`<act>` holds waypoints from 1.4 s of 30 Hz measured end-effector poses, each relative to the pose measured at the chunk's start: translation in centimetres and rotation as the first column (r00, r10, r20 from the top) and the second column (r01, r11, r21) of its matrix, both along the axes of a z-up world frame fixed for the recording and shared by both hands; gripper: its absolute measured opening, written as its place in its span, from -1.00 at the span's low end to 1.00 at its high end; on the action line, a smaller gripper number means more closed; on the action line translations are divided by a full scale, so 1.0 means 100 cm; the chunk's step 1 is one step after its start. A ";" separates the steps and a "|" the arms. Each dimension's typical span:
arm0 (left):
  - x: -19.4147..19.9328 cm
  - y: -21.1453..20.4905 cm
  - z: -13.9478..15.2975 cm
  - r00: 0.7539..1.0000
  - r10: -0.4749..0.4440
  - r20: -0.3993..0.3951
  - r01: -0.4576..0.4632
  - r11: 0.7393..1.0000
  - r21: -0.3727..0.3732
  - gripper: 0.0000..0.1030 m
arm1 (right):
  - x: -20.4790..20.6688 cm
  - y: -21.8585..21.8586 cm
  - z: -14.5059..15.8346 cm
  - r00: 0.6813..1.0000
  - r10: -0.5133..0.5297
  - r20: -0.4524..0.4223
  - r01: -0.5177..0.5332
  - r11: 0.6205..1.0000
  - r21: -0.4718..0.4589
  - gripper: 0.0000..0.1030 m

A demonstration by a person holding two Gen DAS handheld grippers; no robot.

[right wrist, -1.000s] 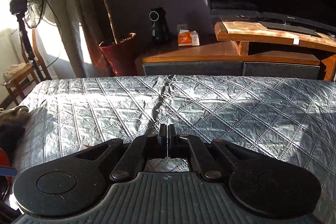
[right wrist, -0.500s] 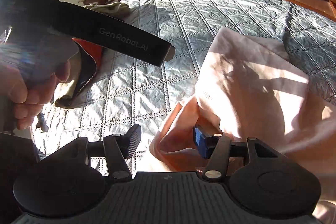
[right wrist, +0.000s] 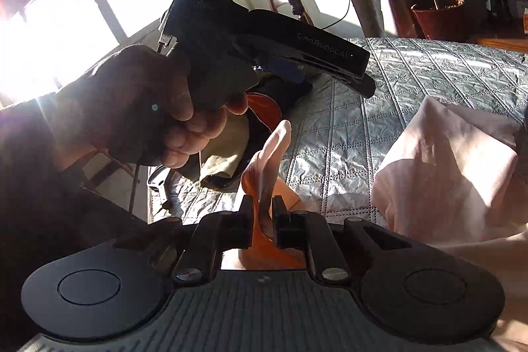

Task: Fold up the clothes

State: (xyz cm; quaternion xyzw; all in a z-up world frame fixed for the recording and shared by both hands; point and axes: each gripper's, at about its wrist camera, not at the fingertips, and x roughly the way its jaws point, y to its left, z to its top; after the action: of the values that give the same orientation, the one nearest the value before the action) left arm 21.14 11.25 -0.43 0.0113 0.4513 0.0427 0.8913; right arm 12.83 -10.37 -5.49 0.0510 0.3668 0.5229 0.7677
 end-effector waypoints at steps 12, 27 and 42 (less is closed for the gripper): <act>-0.003 -0.022 -0.030 0.985 -0.135 -0.108 0.131 0.990 -0.047 0.97 | 0.002 -0.130 -0.021 0.732 -0.681 -0.011 0.668 0.720 -0.188 0.47; 0.024 -0.005 -0.067 0.986 0.046 -0.158 -0.058 0.995 -0.076 0.97 | 0.030 -0.116 -0.046 0.710 -0.690 0.144 0.700 0.668 -0.253 -0.24; 0.045 -0.014 -0.077 0.994 0.079 -0.072 -0.094 0.968 -0.233 0.84 | 0.027 -0.101 -0.034 0.729 -0.646 0.225 0.684 0.699 -0.208 -0.25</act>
State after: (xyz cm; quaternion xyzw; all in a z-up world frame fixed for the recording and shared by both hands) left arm 25.62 9.84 -8.12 -0.1131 0.4809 0.0270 0.8691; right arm 15.51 -20.49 -8.88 0.0370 0.3399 0.1553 0.9268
